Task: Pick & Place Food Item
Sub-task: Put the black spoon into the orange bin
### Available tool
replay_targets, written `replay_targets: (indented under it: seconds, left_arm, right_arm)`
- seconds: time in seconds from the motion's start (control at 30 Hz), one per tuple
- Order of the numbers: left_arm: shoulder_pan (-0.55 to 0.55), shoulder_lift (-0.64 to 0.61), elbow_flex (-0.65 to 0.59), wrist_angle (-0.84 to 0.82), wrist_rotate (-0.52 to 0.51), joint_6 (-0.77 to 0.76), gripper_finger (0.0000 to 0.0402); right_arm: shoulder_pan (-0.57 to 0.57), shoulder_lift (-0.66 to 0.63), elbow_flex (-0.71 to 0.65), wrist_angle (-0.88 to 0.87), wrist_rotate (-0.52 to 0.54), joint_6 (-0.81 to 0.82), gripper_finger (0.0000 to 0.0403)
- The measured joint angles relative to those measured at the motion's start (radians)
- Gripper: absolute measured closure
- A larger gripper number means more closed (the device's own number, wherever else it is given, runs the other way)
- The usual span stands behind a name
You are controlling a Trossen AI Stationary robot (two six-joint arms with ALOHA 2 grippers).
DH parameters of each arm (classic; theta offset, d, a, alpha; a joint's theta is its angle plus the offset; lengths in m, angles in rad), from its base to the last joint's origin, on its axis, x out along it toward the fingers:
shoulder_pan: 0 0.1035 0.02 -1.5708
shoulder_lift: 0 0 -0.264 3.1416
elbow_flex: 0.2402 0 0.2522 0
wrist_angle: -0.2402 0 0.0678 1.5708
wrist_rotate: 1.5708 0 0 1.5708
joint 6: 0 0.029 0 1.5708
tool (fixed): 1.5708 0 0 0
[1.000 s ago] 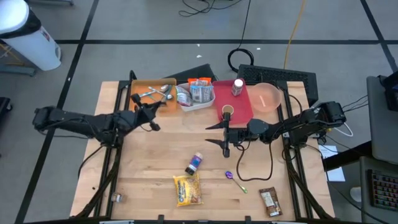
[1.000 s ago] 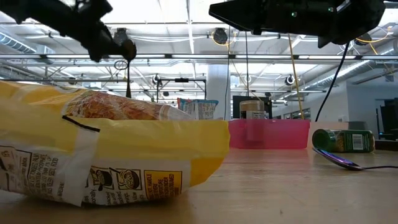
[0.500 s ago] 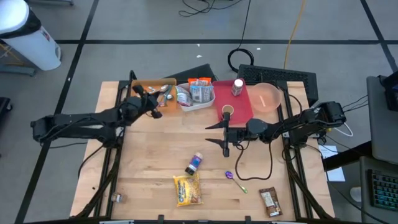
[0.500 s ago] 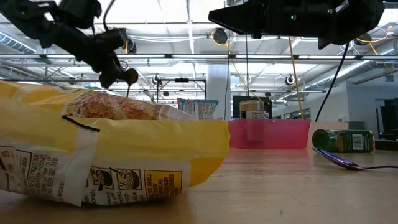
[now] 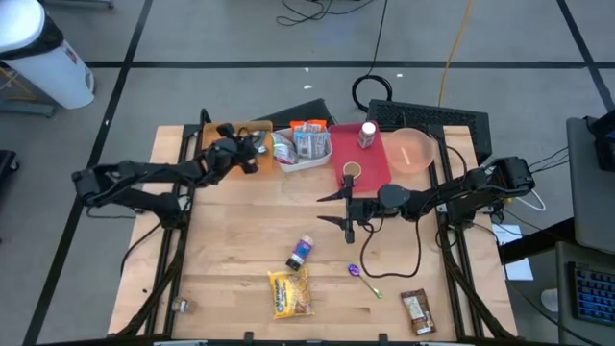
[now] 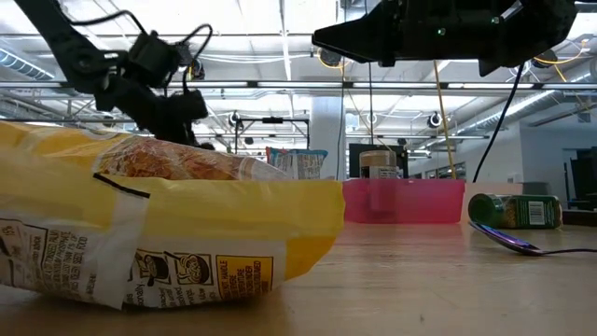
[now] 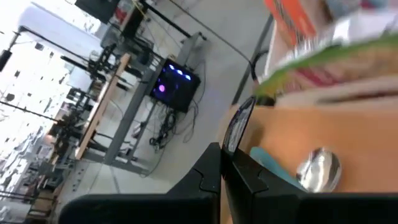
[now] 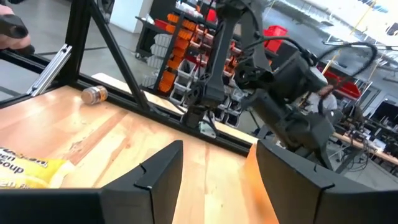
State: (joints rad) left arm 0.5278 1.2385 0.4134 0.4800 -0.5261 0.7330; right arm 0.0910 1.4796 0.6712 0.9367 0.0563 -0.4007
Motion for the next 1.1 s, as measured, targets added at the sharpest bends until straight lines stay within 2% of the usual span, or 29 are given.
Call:
replay_targets:
  seconds: [0.27, 0.63, 0.77, 1.1]
  left_arm:
    - [0.022, 0.128, 0.003, 0.043, 0.025, 0.032, 0.0393]
    - [0.02, 0.138, 0.003, 0.049, 0.05, -0.036, 0.0384]
    - [0.019, 0.138, 0.001, 0.04, 0.093, -0.062, 0.0359]
    - [0.018, 0.137, 0.0, 0.009, 0.139, -0.091, 0.026]
  right_arm:
    - [0.0, 0.0, 0.0, -0.009, 0.0, 0.026, 0.0207]
    - [0.0, 0.0, 0.0, -0.034, 0.008, 0.044, 0.0206]
    - [0.0, 0.0, 0.0, -0.041, 0.027, 0.045, 0.0206]
    - [0.0, 0.0, 0.0, -0.041, 0.026, 0.045, 0.0206]
